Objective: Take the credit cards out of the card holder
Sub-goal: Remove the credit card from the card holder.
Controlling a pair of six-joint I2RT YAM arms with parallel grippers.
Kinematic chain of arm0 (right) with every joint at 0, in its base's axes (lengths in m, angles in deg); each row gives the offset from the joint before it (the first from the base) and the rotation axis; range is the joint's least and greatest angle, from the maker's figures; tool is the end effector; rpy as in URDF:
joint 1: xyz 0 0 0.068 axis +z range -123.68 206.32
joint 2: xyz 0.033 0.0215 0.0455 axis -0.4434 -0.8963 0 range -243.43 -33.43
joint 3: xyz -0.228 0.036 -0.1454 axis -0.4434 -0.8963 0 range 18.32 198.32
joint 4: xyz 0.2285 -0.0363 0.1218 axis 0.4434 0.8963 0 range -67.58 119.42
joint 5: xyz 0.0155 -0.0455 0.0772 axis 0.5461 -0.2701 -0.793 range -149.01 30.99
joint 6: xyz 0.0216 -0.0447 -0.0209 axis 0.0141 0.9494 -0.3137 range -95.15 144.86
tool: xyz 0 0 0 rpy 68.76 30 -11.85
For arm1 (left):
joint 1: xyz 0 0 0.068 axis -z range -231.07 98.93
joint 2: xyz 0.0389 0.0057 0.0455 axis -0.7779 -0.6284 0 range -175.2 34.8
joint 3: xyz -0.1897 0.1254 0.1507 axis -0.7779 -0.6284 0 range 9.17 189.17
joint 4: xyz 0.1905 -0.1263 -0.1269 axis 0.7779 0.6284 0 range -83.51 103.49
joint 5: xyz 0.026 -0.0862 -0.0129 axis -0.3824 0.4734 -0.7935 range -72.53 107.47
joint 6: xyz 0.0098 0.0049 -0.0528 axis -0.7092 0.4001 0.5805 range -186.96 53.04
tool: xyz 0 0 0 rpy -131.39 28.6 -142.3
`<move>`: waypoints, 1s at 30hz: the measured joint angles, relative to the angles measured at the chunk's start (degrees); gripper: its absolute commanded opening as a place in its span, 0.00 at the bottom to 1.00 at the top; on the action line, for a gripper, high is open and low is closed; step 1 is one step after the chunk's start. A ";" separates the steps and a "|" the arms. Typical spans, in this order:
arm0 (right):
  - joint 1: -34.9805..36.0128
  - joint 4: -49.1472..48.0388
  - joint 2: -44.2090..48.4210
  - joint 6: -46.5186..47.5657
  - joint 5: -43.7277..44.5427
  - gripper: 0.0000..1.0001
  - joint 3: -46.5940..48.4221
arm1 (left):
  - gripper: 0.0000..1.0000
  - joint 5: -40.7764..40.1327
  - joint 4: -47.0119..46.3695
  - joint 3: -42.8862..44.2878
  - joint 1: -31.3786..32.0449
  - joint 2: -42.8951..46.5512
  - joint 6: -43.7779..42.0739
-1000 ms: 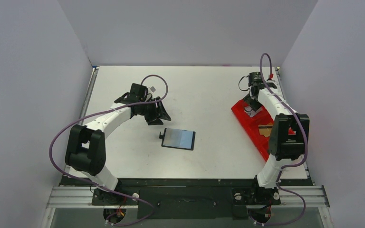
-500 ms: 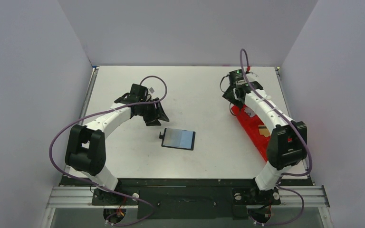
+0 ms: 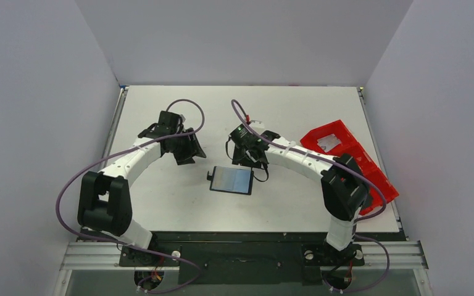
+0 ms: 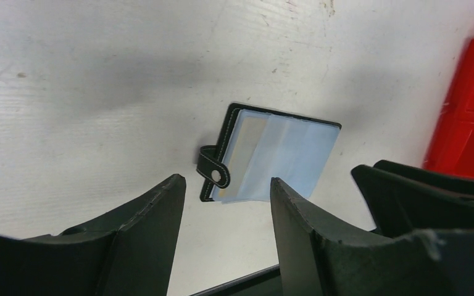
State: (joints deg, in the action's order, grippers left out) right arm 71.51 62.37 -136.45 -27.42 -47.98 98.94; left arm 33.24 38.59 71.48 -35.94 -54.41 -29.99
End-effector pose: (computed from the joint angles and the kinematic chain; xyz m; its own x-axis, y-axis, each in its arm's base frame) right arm 0.2723 0.2644 0.2363 -0.8832 0.2125 -0.4180 0.1060 0.9588 0.2635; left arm 0.3043 -0.0923 0.2273 -0.8934 -0.3581 -0.2713 -0.1891 0.8476 -0.4958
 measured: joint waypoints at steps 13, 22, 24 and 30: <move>6.58 -0.55 -9.25 2.19 -1.68 0.51 2.58 | 0.50 -3.15 0.72 -4.85 -2.45 4.09 0.07; 8.68 -0.83 -12.57 3.67 -1.68 0.50 4.79 | 0.50 -3.63 0.76 -6.97 -2.49 6.40 0.11; 8.87 -0.81 -13.20 3.80 -1.68 0.47 4.79 | 0.50 -3.63 0.72 -7.23 -2.49 6.43 0.24; 8.74 -1.18 -14.01 4.72 -1.86 0.12 4.66 | 0.51 -3.61 0.72 -7.43 -2.32 6.43 0.37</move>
State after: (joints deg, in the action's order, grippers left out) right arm 80.25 61.19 -150.46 -22.69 -49.84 103.59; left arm 29.64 39.31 64.05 -38.25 -47.98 -29.62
